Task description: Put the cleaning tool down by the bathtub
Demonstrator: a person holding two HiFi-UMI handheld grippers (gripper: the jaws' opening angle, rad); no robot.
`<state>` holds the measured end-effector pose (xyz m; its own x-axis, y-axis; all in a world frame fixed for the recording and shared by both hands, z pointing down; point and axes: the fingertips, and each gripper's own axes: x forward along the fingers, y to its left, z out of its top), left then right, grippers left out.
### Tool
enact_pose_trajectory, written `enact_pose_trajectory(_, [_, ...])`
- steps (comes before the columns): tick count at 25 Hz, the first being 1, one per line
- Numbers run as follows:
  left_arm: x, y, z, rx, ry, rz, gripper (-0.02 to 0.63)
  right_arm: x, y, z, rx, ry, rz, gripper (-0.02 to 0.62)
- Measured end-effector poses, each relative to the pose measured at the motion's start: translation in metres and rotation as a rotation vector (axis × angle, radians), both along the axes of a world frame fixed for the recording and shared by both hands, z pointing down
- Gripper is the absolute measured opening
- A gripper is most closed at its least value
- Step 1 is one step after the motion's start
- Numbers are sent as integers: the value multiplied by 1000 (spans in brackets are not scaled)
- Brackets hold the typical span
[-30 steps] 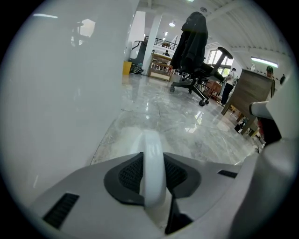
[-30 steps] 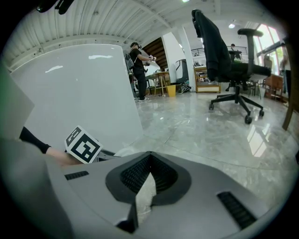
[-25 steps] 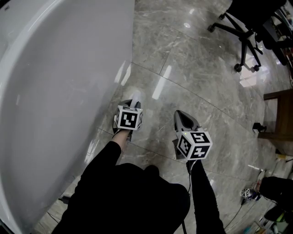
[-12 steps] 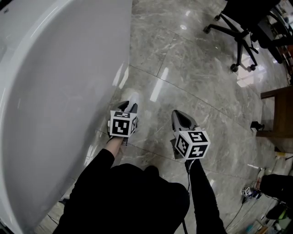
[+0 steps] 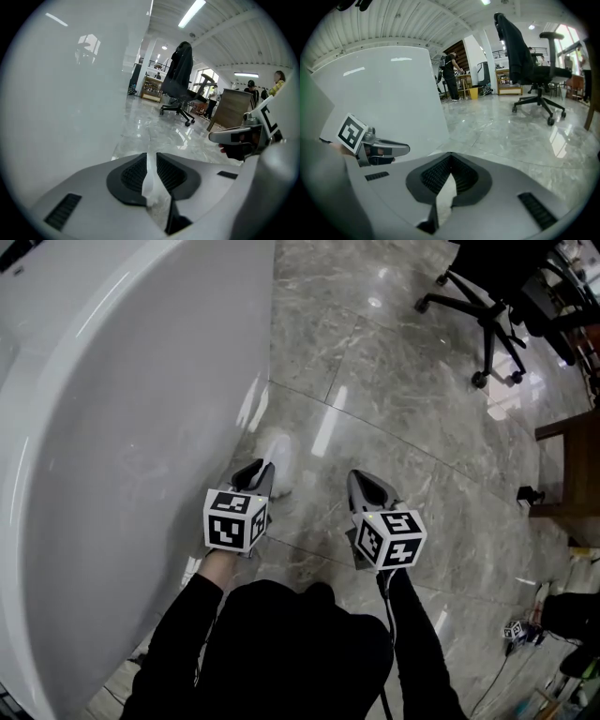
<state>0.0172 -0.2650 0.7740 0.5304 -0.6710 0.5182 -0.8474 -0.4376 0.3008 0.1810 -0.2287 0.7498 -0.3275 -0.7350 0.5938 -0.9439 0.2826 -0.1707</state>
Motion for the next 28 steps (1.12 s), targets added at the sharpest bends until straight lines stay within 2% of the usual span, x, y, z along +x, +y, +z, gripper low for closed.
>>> enact_pose_trajectory(6, [1, 14, -20, 56, 10, 50, 9, -9, 8, 0, 1, 2, -9, 0])
enact_pose_trajectory(28, [-2, 22, -22, 50, 1, 76, 8, -38, 21, -1, 11, -2, -63, 0])
